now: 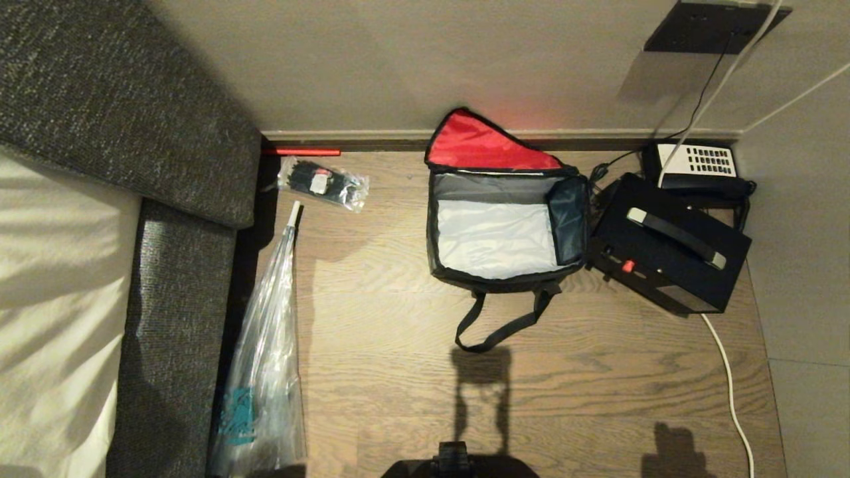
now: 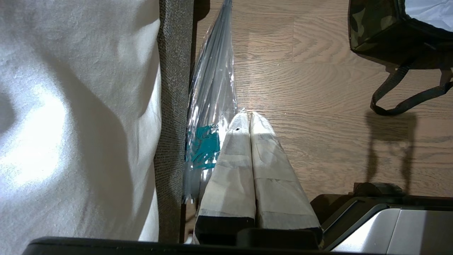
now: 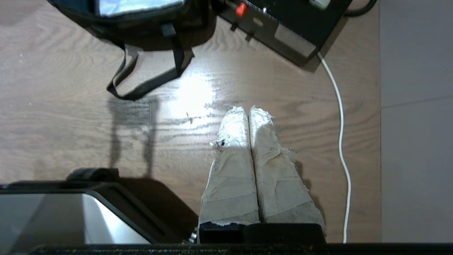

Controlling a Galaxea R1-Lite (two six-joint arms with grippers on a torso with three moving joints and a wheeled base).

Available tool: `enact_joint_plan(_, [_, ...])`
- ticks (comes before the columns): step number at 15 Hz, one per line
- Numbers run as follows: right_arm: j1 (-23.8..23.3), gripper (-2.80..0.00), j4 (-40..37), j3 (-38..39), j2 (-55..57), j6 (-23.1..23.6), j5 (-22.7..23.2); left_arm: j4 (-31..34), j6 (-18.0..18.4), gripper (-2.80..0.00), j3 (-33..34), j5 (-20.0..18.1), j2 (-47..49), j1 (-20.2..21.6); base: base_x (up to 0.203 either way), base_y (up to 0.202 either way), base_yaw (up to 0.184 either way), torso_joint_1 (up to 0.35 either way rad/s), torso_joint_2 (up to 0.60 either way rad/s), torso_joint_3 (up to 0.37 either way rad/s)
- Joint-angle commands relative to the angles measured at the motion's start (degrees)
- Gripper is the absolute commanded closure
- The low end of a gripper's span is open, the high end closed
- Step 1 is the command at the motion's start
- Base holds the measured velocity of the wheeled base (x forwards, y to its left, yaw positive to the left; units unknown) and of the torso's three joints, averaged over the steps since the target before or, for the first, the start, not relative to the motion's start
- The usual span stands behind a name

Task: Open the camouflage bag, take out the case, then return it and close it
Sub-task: Grip the handle again

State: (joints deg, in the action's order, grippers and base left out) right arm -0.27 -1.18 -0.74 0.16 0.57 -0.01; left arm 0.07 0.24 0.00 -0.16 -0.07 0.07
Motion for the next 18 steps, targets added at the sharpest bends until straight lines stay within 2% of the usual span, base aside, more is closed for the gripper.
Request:
enact_joint_plan(1, [0.0,0.0,-6.3,-7.6,0.0,-0.1,0.2,0.0,0.0,0.0,0.1,0.0,0.1,0.0,0.0,0.0,0.0,0.0,0.0,0.0])
enact_joint_plan(4, [0.0,0.0,-28.7,-26.7,0.4,-0.5,4.4,0.0,0.0,0.0,0.2,0.0,0.1,0.0,0.0,0.0,0.0,0.0,0.0,0.0])
enact_joint_plan(6, [-0.1,0.0,-34.4,-35.1,6.2,-1.2,6.3,0.0,0.0,0.0,0.1,0.0,0.1,0.0,0.0,0.0,0.0,0.0,0.0,0.0])
enact_joint_plan(8, [-0.1,0.0,-34.1,-39.8,19.2,-2.8,6.0,0.0,0.0,0.0,0.1,0.0,0.1,0.0,0.0,0.0,0.0,0.0,0.0,0.0])
enact_joint_plan(12, [-0.4,0.0,-31.6,-51.2,52.9,-3.3,0.9,0.0,0.0,0.0,0.1,0.0,0.1,0.0,0.0,0.0,0.0,0.0,0.0,0.0])
enact_joint_plan(14, [-1.8,0.0,-29.6,-57.2,66.9,0.1,-0.8,0.0,0.0,0.0,0.1,0.0,0.1,0.0,0.0,0.0,0.0,0.0,0.0,0.0])
enact_joint_plan(16, [-3.6,0.0,-25.8,-62.3,78.7,6.2,-2.0,0.0,0.0,0.0,0.2,0.0,0.1,0.0,0.0,0.0,0.0,0.0,0.0,0.0])
enact_joint_plan(18, [-4.9,0.0,-17.3,-65.7,89.1,12.2,-2.7,0.0,0.0,0.0,0.1,0.0,0.1,0.0,0.0,0.0,0.0,0.0,0.0,0.0])
